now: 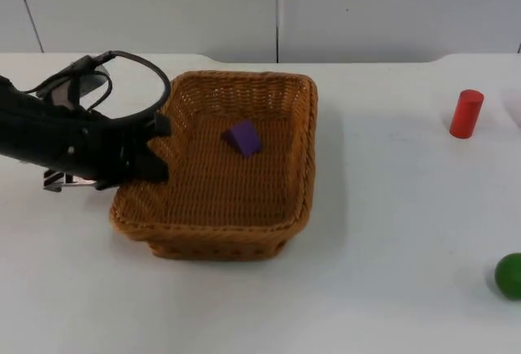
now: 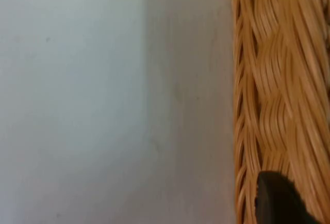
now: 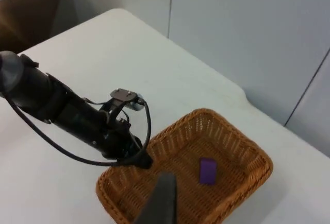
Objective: Pick up the basket with the left hand and place the triangular block into the basket with the right hand.
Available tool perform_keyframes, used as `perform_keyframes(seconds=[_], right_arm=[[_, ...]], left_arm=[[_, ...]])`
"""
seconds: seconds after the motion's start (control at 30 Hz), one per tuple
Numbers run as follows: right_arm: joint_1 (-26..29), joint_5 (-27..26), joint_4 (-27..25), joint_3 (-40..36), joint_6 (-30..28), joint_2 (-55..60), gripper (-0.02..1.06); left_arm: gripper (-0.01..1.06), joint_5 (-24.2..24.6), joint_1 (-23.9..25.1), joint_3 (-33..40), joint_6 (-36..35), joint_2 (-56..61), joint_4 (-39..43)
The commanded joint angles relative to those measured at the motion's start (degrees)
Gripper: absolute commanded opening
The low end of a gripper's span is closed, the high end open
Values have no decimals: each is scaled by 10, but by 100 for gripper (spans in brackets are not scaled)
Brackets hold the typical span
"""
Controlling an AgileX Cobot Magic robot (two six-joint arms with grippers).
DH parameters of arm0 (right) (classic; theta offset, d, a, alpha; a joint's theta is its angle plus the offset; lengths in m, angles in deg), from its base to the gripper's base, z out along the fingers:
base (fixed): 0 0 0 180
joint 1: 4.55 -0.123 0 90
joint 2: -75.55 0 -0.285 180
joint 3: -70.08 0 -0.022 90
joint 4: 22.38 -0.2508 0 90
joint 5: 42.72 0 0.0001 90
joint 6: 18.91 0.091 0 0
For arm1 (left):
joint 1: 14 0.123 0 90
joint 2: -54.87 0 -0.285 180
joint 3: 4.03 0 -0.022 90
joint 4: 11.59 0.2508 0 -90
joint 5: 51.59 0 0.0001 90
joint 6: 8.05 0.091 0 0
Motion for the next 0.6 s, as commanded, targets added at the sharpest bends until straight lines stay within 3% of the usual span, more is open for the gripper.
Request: perform_keyframes(seconds=[0.0,0.07,0.13,0.17,0.23,0.3,0.33,0.43,0.57], right_arm=[[1,-1,11,-2,-5,-12,80],[1,-1,14,-2,-5,-18,80],[1,-1,15,-2,-5,-23,80],[1,-1,15,-2,-5,-23,80],[1,-1,16,-2,-5,-25,80],[1,0,16,-2,-5,-27,80],[1,0,16,-2,-5,-27,80],[1,2,16,-2,-5,-30,80],[1,2,14,-2,-5,-39,80]], left_arm=[[0,-8,-3,-2,6,-19,-7],[8,-14,-3,-2,6,-19,-7],[27,-13,-3,-2,6,-19,-7],[27,-13,-3,-2,6,-19,-7],[55,-7,-3,-2,6,-19,-7],[75,-3,-2,-2,6,-14,-7],[75,-3,-2,-2,6,-14,-7],[90,-34,4,-2,9,14,3],[95,-125,12,-1,10,67,49]])
